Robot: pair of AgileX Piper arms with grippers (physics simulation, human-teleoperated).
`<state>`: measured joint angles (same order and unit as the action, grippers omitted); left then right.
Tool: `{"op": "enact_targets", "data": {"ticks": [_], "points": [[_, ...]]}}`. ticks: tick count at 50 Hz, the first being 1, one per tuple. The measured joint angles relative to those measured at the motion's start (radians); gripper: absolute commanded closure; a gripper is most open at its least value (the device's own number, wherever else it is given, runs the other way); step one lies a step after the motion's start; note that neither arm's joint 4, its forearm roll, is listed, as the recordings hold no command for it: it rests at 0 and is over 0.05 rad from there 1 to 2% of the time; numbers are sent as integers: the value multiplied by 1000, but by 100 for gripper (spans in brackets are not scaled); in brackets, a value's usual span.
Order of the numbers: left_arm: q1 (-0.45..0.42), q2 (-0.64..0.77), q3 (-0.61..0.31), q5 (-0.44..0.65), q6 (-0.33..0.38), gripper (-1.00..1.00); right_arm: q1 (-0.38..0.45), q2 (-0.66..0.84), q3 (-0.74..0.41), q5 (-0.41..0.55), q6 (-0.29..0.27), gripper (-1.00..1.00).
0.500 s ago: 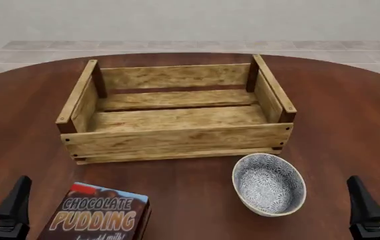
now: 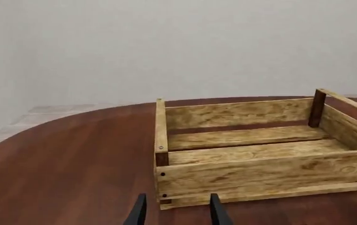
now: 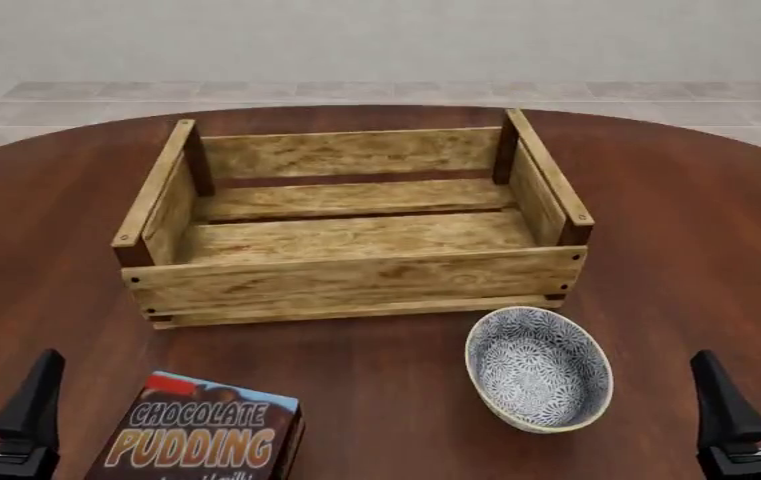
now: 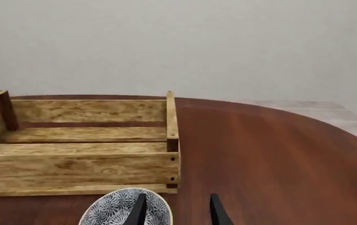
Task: Pick up the salad dressing and put it in the tray.
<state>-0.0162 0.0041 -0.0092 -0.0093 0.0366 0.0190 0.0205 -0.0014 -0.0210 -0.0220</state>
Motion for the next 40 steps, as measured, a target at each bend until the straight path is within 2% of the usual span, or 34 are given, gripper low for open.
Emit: {"op": "enact_targets", "data": {"ticks": [8,24,40], "points": [[-2,1,-29,37,1,-100,3,-1,0,0,-1,-100],[28,26,-144,149,4,-100,14,4,0,-3,-1,-100],[27,96,-293,240,3,-100,19,11,-1,-7,5,-100]]}}
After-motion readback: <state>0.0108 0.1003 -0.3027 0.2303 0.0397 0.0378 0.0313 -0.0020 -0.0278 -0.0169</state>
